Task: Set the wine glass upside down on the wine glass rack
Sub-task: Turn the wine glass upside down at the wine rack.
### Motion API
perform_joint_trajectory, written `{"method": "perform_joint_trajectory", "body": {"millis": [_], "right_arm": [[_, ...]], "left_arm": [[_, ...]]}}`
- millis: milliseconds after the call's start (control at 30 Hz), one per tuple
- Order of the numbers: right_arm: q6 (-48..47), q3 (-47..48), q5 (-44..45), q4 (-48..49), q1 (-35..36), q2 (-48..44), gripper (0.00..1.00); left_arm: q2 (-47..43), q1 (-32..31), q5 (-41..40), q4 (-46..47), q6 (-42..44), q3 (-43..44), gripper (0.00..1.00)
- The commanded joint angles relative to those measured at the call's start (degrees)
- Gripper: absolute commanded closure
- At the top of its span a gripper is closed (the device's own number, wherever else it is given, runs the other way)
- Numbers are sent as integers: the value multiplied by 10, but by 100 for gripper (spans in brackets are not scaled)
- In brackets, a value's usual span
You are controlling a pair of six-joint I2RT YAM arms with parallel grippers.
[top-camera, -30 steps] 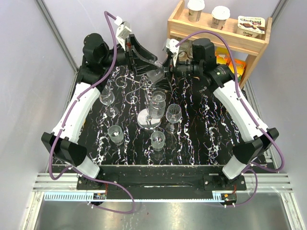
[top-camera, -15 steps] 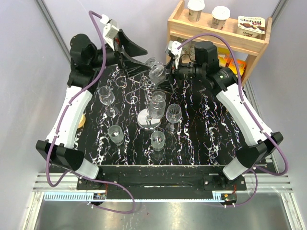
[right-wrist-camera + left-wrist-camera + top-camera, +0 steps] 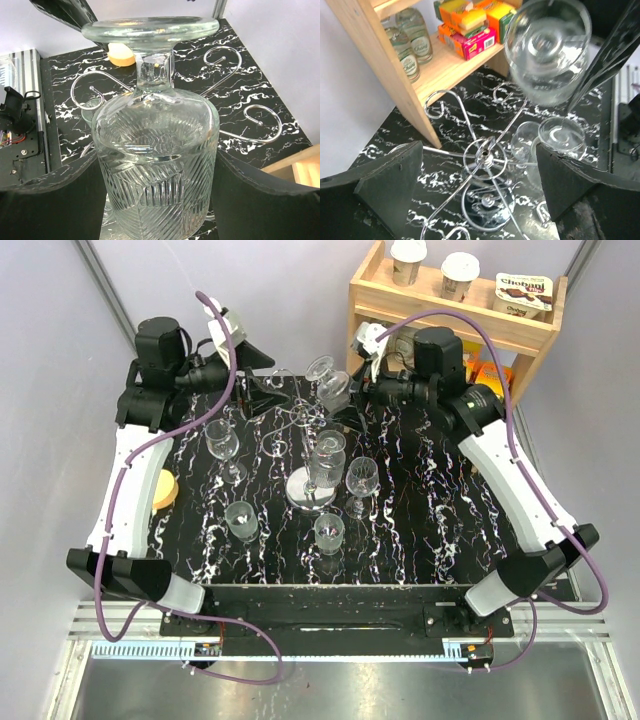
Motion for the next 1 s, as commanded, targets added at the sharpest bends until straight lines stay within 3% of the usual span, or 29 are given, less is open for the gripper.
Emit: {"method": "perform_joint_trajectory", "body": {"millis": [0, 267, 567, 800, 967], "right_arm": [[16, 5, 29, 40, 3, -56, 100], [24, -4, 52, 40, 3, -76, 100], [21, -24, 71, 42, 2, -98, 100], [17, -32, 73, 43, 3, -102, 100], [14, -39, 78, 43, 3, -107, 100]], "left_arm": [[8, -1, -37, -85, 131, 35, 1], [57, -59, -80, -167, 224, 78, 7], [99, -93, -124, -204, 261, 108, 31], [106, -100, -126, -214, 263, 107, 64], [106, -110, -123, -214, 260, 100, 67]]}}
